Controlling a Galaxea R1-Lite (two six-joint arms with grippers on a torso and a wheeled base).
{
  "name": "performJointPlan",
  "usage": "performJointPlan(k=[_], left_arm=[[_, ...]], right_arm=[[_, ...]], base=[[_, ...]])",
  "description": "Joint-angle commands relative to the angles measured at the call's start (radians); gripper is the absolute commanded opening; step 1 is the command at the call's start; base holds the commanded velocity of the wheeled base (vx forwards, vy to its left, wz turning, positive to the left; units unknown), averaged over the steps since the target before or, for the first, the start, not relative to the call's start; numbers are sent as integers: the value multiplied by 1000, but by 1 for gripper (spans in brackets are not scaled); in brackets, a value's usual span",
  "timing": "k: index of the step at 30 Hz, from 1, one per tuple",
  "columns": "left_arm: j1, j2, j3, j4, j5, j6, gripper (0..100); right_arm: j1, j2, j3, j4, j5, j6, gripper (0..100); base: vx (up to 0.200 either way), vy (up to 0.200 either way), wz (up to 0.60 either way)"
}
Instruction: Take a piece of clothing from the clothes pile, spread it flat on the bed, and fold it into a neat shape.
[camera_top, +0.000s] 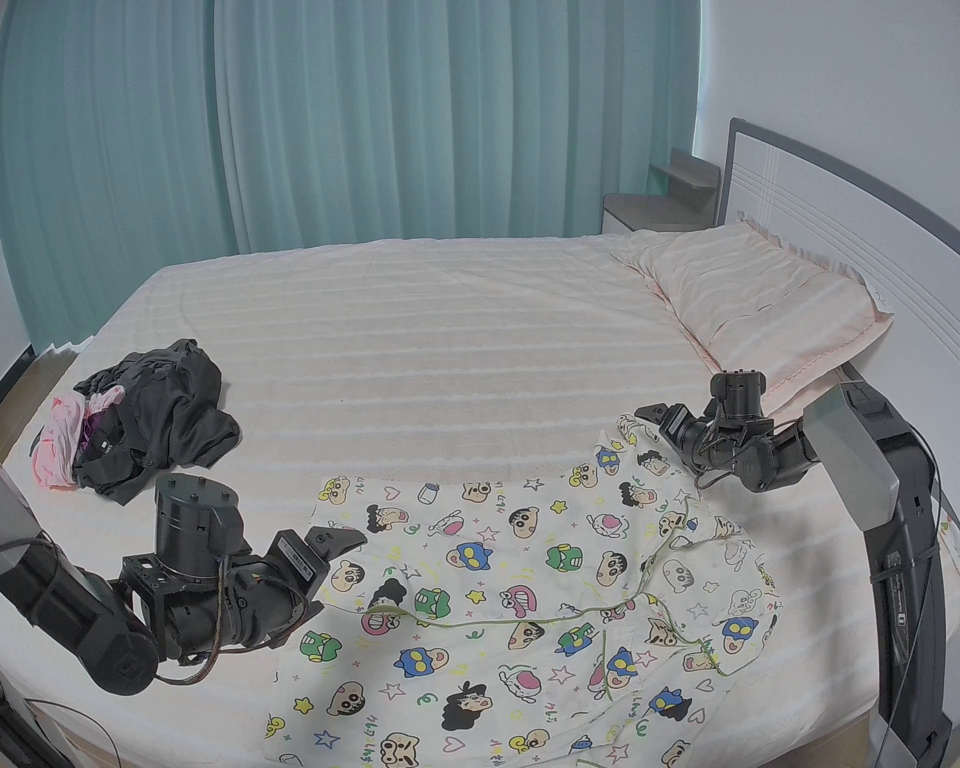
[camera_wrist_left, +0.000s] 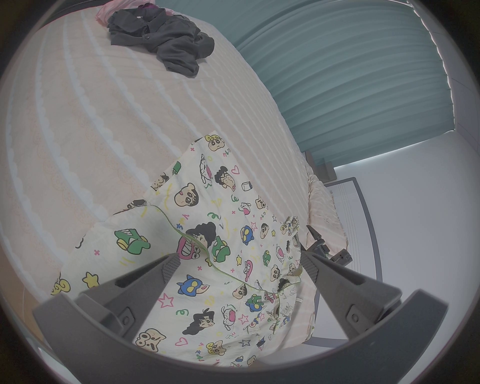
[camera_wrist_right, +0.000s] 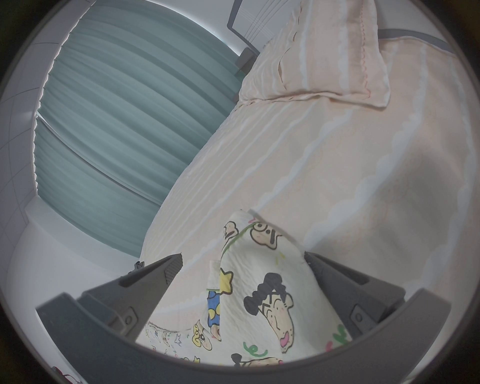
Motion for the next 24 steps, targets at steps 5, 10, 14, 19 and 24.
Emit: performJointPlan(k=[5, 10, 14, 19, 24], left_arm=[[1, 0, 0, -1, -1, -1, 100], [0, 1, 0, -1, -1, -2, 100], [0, 1, 2, -1, -1, -1, 100], [0, 0, 0, -1, 1, -1, 100], [0, 0, 0, -1, 1, -1, 100]], right_arm=[[9, 59, -81, 75, 13, 6, 0], [-6, 48, -82, 64, 5, 29, 0], [-31, 22, -75, 62, -10, 51, 0], [-60, -13, -22, 62, -23, 63, 0], [-67, -10, 11, 53, -33, 60, 0]], base=[[0, 0, 0], [0, 0, 0], [0, 0, 0], [0, 0, 0], [0, 0, 0]])
